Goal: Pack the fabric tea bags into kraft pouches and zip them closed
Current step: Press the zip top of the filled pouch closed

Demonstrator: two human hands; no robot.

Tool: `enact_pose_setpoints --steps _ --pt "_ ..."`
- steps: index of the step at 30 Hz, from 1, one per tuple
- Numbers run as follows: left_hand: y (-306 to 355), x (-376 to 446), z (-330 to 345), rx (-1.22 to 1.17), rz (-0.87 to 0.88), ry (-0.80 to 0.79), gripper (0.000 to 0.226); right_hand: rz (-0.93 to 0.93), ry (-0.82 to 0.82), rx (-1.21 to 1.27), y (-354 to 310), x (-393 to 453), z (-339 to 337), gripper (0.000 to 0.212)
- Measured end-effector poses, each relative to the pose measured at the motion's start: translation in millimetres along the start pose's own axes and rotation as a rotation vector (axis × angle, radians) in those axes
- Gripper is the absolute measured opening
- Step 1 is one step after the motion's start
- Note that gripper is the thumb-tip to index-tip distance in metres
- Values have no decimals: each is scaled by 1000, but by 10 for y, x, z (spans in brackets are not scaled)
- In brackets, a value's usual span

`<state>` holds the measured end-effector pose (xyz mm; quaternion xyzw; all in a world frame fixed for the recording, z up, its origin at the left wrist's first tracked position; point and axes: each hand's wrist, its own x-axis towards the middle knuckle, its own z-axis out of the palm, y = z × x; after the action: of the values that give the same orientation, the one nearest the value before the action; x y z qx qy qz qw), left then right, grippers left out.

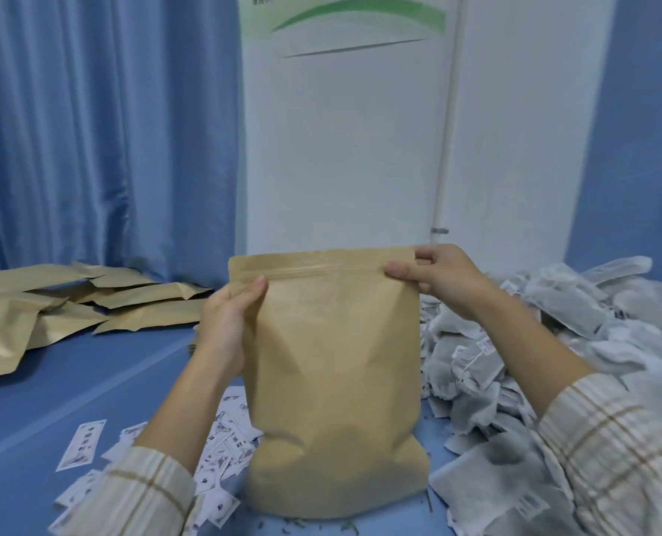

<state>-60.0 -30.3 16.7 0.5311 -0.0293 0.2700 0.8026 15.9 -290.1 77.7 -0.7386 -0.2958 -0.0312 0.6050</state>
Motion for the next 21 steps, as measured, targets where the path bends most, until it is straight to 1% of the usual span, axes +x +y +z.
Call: enact_pose_setpoints --steps 2,3,5,7,8,9,10,12,13,14,16,17,19,20,21 --pt "-85 -21 9 -50 12 -14 9 103 19 98 59 -43 21 28" --pt "-118 -27 17 -51 27 -13 9 124 51 123 90 -53 36 31" --pt "-156 -32 38 -29 63 -6 10 107 168 99 152 -40 70 39" --pt "-161 -20 48 25 102 20 11 57 280 52 187 -23 104 30" --pt "-151 -10 47 75 121 38 13 52 291 40 185 -24 122 25" --pt "-139 -1 44 138 141 58 15 59 268 19 180 -33 133 23" --pt "-125 2 47 199 166 79 17 61 238 -49 169 -35 128 24" --pt "-106 -2 68 280 233 114 19 15 214 -315 110 -22 132 36" --pt "-102 -14 95 303 271 126 20 -47 239 -475 74 -10 159 41" --pt "-103 -29 130 327 304 137 23 -145 285 -602 6 8 229 41" --pt "-109 -69 223 377 357 148 31 -362 327 -772 -164 48 489 30" --pt "-109 -91 275 393 385 142 36 -424 322 -845 -245 72 655 32" --pt "-99 -133 365 407 434 118 43 -457 338 -1036 -341 146 947 46" --pt "-89 -157 398 404 438 109 45 -483 413 -1195 -348 176 1055 51" --pt "-81 -175 415 393 427 106 45 -529 552 -1349 -357 183 1145 56"
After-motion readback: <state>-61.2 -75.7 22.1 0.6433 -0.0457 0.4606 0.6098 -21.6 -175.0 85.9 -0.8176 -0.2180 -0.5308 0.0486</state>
